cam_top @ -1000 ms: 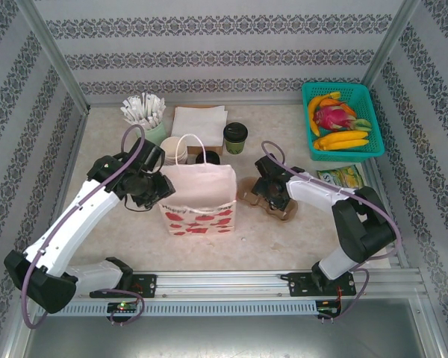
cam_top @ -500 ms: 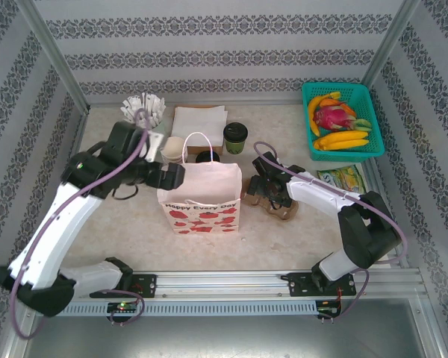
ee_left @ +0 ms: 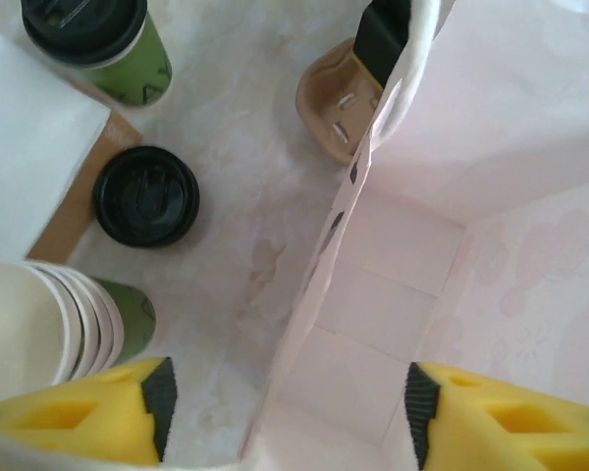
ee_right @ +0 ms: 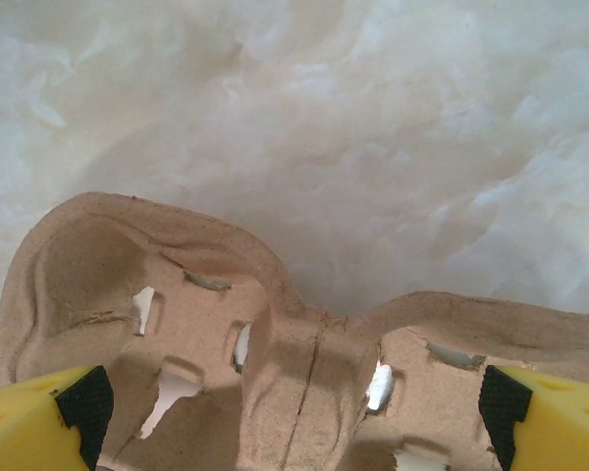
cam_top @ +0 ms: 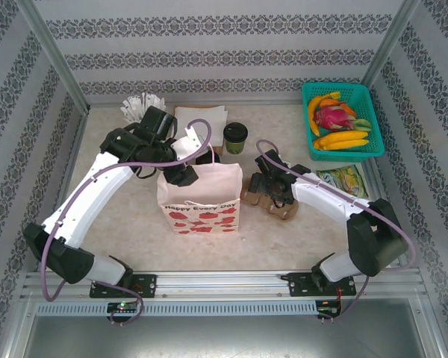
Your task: Pack the takeout coffee
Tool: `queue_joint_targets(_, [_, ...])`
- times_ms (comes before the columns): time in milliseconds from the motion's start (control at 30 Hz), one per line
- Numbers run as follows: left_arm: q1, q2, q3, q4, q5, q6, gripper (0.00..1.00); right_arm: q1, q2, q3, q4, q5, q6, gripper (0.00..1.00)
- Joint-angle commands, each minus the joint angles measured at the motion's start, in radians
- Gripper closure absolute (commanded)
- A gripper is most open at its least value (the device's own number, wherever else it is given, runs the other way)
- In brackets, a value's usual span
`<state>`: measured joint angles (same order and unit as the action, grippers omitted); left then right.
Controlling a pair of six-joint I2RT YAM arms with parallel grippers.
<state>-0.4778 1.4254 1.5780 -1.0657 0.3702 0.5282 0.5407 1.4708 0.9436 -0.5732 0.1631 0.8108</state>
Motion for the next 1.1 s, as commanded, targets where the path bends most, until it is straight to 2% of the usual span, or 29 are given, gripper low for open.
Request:
queue_joint_targets(0, [-0.005,-0.029,-0.042,0.051,0.030,0.044,0.40,0.018,0.010,0.013,-0.026,-0.004,-0.036,0.02])
queue_joint_targets(133, [-0.005,-0.024,-0.067,0.047,-0.018,0.035,0.40,0.021,0.030,0.033,-0.046,0.000,-0.050,0.02])
queue_joint_targets(300, [-0.004,-0.026,-0.051,0.051,-0.068,-0.007,0.78,0.025,0.043,0.039,-0.037,-0.028,-0.058,0.02])
queue_joint_targets(433, [-0.002,-0.064,-0.083,0.065,-0.081,-0.104,0.93,0.040,0.059,0.061,-0.058,-0.028,-0.090,0.02])
queue_joint_targets(567, [-0.004,-0.097,-0.111,0.016,-0.076,-0.258,0.97,0.044,0.079,0.081,-0.104,-0.017,-0.101,0.02])
queue_joint_targets(733, [-0.005,-0.148,-0.157,-0.040,-0.139,-0.460,0.97,0.042,0.098,0.094,-0.130,-0.012,-0.109,0.02])
queue_joint_targets(900, [-0.006,-0.190,-0.165,-0.122,-0.194,-0.556,0.97,0.042,0.140,0.118,-0.178,-0.010,-0.067,0.02])
queue_joint_targets(1067, [-0.006,-0.241,-0.216,-0.074,-0.189,-0.599,0.96,0.038,0.163,0.116,-0.174,-0.029,0.017,0.06])
